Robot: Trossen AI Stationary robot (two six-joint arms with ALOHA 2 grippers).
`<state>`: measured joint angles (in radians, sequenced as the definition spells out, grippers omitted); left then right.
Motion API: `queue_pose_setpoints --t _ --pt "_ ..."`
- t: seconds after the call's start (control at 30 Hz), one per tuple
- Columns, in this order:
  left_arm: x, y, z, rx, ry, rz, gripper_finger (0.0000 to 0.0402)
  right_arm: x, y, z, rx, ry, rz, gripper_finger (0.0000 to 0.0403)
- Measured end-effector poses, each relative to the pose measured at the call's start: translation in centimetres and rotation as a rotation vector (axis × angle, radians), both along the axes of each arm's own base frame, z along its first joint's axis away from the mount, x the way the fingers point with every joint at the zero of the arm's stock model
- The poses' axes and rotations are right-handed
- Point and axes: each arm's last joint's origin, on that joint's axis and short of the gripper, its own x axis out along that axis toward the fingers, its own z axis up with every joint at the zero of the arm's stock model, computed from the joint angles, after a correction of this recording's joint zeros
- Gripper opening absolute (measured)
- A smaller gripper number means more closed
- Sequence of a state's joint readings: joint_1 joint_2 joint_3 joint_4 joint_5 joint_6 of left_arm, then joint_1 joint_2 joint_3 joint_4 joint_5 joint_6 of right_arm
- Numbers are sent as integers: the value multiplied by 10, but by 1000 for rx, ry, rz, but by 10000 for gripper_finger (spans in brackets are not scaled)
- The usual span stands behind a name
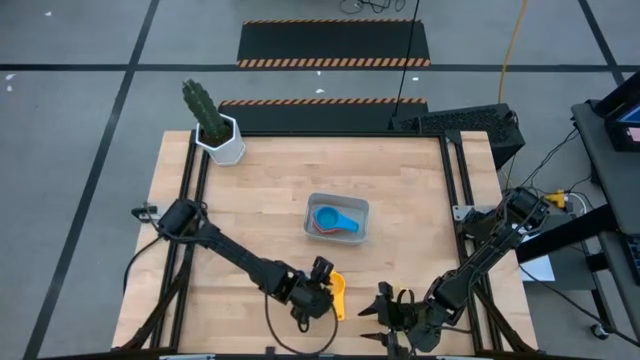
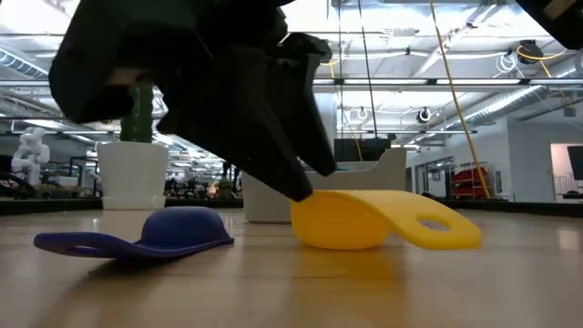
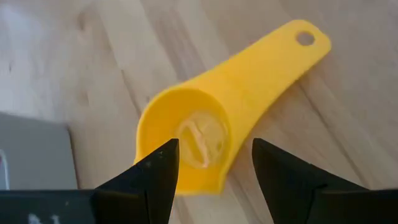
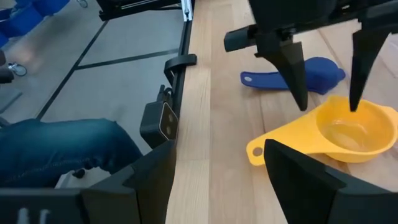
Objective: Nest measuring cups in basket
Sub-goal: Stack the yellow measuring cup into the light blue measuring cup
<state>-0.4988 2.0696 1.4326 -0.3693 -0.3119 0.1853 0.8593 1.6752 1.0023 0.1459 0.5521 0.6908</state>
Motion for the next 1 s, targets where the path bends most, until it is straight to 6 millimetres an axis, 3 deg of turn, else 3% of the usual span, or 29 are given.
queue_pose_setpoints --t 0.3,0.47,0.63,0.7,0.8,1.0 --pt "5 4 -15 46 50 -98 184 0 0 0 -35 -7 21 238" --pt "7 9 -17 49 58 -115 126 2 -2 0 -79 -14 38 238" --pt "10 17 -13 42 54 -87 38 3 -4 -1 -92 -14 37 238" --pt "10 22 -9 25 62 -45 14 2 -5 -4 -81 -14 33 238" --pt "7 34 3 -10 81 45 20 1 -10 -11 -130 -6 39 238" --pt "-2 47 46 -98 12 161 12 6 -22 -12 -387 -70 3 238"
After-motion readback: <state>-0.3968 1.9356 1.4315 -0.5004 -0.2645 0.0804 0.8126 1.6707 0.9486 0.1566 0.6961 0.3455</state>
